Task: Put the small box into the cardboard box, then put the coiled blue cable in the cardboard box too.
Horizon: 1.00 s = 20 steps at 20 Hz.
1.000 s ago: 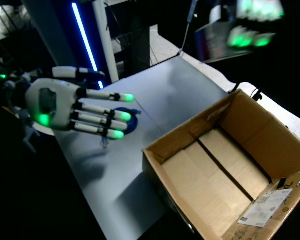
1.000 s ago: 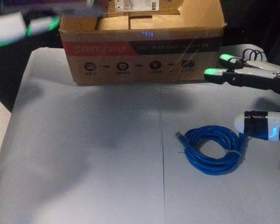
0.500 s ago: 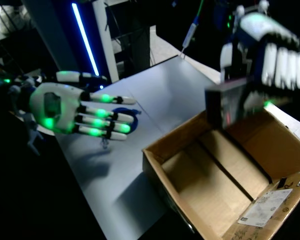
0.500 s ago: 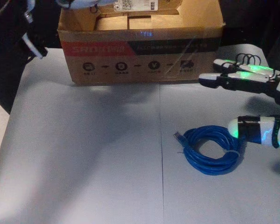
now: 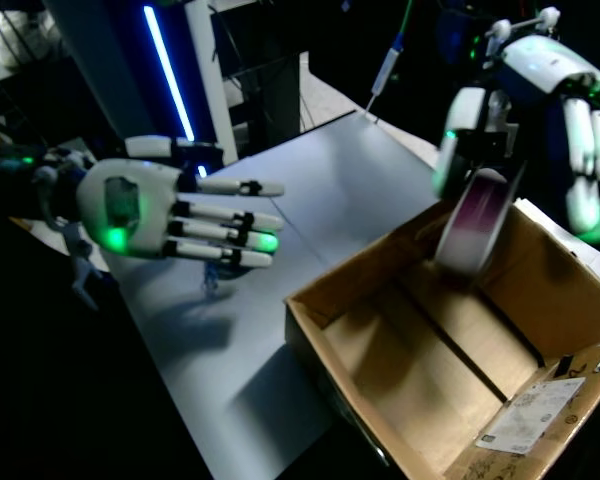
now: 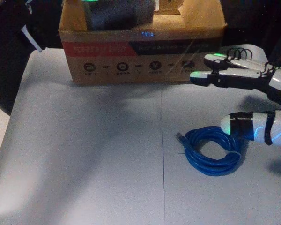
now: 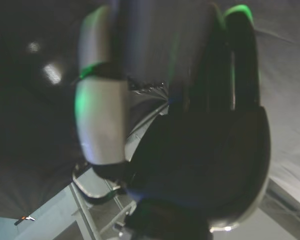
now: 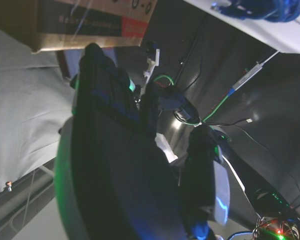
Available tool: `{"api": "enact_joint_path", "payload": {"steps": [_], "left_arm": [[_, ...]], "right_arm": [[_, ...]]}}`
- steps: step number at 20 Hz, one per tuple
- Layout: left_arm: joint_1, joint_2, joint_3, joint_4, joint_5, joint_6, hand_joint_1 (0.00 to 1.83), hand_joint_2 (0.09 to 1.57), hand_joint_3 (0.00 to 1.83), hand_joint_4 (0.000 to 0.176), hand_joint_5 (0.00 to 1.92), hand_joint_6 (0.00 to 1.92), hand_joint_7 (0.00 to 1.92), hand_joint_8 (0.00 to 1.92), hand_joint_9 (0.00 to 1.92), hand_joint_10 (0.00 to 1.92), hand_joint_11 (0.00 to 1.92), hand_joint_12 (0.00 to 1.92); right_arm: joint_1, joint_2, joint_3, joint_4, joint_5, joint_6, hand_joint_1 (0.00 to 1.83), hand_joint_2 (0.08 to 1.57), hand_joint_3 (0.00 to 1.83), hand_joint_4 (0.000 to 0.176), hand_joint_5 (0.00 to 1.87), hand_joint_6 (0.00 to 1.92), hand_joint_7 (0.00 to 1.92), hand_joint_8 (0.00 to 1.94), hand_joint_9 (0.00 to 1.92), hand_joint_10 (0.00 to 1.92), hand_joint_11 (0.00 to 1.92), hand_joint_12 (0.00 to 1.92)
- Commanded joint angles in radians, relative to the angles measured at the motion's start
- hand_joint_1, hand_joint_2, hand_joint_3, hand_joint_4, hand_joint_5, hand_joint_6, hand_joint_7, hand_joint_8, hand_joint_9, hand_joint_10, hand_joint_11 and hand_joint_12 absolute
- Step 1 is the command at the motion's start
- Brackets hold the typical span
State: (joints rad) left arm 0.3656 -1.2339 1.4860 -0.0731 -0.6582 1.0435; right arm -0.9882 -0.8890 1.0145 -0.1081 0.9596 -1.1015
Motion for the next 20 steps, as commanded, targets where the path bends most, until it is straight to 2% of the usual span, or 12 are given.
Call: {"api": "enact_joint_path", "payload": {"steps": [1, 2, 3, 4, 6, 7, 12, 13, 14, 15, 18, 20], "left_arm": [[-0.009, 0.004, -0.005, -0.004, -0.123, -0.005, 0.69, 0.91, 0.00, 0.176, 0.17, 0.00, 0.17, 0.00, 0.23, 0.02, 0.00, 0.90], [-0.005, 0.015, -0.015, 0.000, -0.124, -0.005, 0.64, 0.89, 0.00, 0.176, 0.14, 0.00, 0.18, 0.00, 0.42, 0.03, 0.06, 1.25], [0.001, 0.026, -0.025, 0.003, -0.127, -0.005, 0.61, 0.88, 0.00, 0.176, 0.12, 0.00, 0.16, 0.00, 0.36, 0.01, 0.02, 1.22], [0.019, 0.055, -0.052, 0.012, -0.139, -0.005, 0.59, 0.86, 0.00, 0.173, 0.12, 0.01, 0.13, 0.00, 0.22, 0.01, 0.00, 0.98], [0.063, 0.116, -0.106, 0.026, -0.167, -0.005, 0.54, 0.83, 0.00, 0.176, 0.10, 0.00, 0.11, 0.00, 0.18, 0.00, 0.00, 0.97], [0.105, 0.160, -0.152, 0.026, -0.194, -0.005, 0.54, 0.89, 0.01, 0.176, 0.09, 0.00, 0.08, 0.01, 0.08, 0.01, 0.00, 0.57], [0.301, 0.285, -0.296, 0.025, -0.245, -0.005, 0.43, 0.94, 0.00, 0.176, 0.14, 0.00, 0.09, 0.00, 0.09, 0.00, 0.00, 0.42], [0.351, 0.314, -0.333, 0.015, -0.262, -0.005, 0.44, 0.92, 0.00, 0.176, 0.14, 0.00, 0.09, 0.00, 0.08, 0.00, 0.00, 0.40], [0.377, 0.326, -0.350, 0.005, -0.271, -0.005, 0.44, 0.90, 0.00, 0.176, 0.13, 0.00, 0.08, 0.00, 0.05, 0.00, 0.00, 0.24], [0.410, 0.336, -0.367, -0.010, -0.283, -0.005, 0.43, 0.89, 0.00, 0.176, 0.12, 0.00, 0.07, 0.00, 0.04, 0.00, 0.00, 0.19], [0.493, 0.351, -0.402, -0.059, -0.327, -0.005, 0.41, 0.92, 0.00, 0.163, 0.06, 0.00, 0.01, 0.00, 0.00, 0.00, 0.00, 0.07], [0.514, 0.353, -0.411, -0.079, -0.336, -0.005, 0.47, 0.88, 0.00, 0.176, 0.06, 0.00, 0.01, 0.00, 0.00, 0.00, 0.00, 0.03]], "right_arm": [[0.012, -0.003, 0.003, 0.016, 0.121, 0.002, 0.27, 1.24, 0.00, 0.176, 0.28, 0.00, 0.05, 0.00, 0.00, 0.00, 0.00, 0.00], [0.012, -0.004, 0.003, 0.016, 0.121, 0.003, 0.28, 1.24, 0.00, 0.176, 0.27, 0.00, 0.06, 0.01, 0.00, 0.00, 0.00, 0.00], [0.012, -0.005, 0.003, 0.016, 0.121, 0.003, 0.26, 1.24, 0.00, 0.176, 0.27, 0.00, 0.06, 0.00, 0.00, 0.00, 0.00, 0.00], [0.012, -0.006, 0.002, 0.016, 0.121, 0.003, 0.26, 1.24, 0.00, 0.176, 0.24, 0.00, 0.05, 0.00, 0.00, 0.00, 0.00, 0.00], [0.012, -0.010, 0.002, 0.021, 0.121, 0.005, 0.25, 1.24, 0.00, 0.176, 0.19, 0.00, 0.03, 0.00, 0.00, 0.00, 0.00, 0.00], [0.012, -0.011, 0.002, 0.025, 0.121, 0.005, 0.22, 1.25, 0.00, 0.176, 0.17, 0.00, 0.01, 0.00, 0.00, 0.00, 0.00, 0.00], [0.010, -0.012, 0.003, 0.043, 0.112, 0.005, 0.35, 1.19, 0.00, 0.176, 0.20, 0.01, 0.02, 0.00, 0.00, 0.00, 0.00, 0.00], [0.010, -0.011, 0.003, 0.043, 0.107, 0.005, 0.49, 1.09, 0.00, 0.176, 0.14, 0.00, 0.00, 0.00, 0.00, 0.00, 0.00, 0.00], [0.010, -0.010, 0.003, 0.043, 0.101, 0.005, 0.63, 0.95, 0.00, 0.176, 0.05, 0.00, 0.00, 0.00, 0.00, 0.00, 0.00, 0.00], [0.011, -0.010, 0.003, 0.043, 0.089, 0.005, 0.69, 0.88, 0.00, 0.176, 0.00, 0.00, 0.00, 0.00, 0.00, 0.00, 0.00, 0.00], [0.011, -0.013, 0.001, 0.022, 0.043, 0.005, 0.76, 0.73, 0.00, 0.176, 0.00, 0.00, 0.00, 0.00, 0.00, 0.00, 0.00, 0.00], [0.012, -0.013, -0.003, -0.003, 0.017, 0.005, 0.78, 0.68, 0.00, 0.176, 0.05, 0.01, 0.00, 0.00, 0.00, 0.00, 0.00, 0.00]]}}
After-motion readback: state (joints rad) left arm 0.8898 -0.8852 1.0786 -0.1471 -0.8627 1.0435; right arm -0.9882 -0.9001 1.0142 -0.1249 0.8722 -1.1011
